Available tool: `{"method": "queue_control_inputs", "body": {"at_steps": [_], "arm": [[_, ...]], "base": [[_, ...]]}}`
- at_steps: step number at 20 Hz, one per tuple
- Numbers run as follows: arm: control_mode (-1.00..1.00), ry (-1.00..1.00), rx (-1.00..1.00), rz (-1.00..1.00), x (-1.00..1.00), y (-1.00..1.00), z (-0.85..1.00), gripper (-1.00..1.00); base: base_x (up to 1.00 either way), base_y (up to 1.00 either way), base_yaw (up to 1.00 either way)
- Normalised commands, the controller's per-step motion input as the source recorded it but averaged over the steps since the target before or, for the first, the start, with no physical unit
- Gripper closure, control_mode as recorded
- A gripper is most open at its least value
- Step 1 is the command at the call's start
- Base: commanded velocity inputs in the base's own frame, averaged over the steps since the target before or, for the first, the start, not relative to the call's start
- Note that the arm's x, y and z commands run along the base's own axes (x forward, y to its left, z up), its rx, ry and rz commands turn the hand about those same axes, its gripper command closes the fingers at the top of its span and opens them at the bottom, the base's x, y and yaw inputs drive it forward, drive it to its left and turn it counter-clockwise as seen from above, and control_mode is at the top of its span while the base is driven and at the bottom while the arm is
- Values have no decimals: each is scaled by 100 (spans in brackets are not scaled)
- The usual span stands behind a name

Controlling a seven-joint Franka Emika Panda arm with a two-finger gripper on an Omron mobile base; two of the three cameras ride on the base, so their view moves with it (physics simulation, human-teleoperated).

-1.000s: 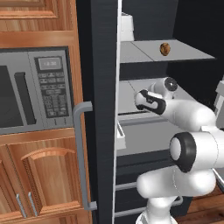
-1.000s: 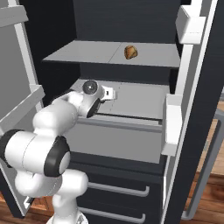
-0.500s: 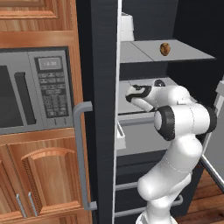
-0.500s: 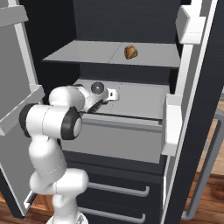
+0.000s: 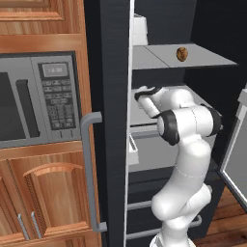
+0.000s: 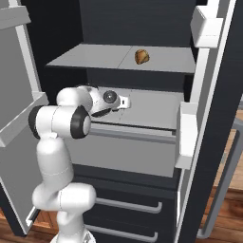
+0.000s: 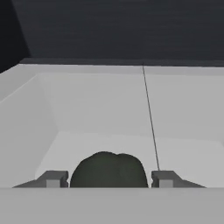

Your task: Move the bell pepper and bread from the top shelf to the second highest shelf to make space. Then, place the pitcher from the counter on the cleared top shelf.

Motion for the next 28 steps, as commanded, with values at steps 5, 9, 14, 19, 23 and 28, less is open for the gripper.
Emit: {"method": "queue_control_inputs", "body": {"at_steps": [5, 9, 14, 19, 23, 28], "arm": [[-100, 0, 0, 0, -21, 0, 75, -100], [-100, 7, -1, 0, -40, 0, 80, -100], [-100, 16, -1, 0, -80, -10, 72, -100], [-100, 8, -3, 0, -80, -31, 98, -100], [-100, 10, 0, 0, -72, -35, 100, -100], [-100, 12, 0, -5, -40, -10, 100, -100]], "base": [[0, 0, 0], [0, 0, 0], [0, 0, 0], [0, 0, 0], [0, 0, 0], [0, 0, 0]]}}
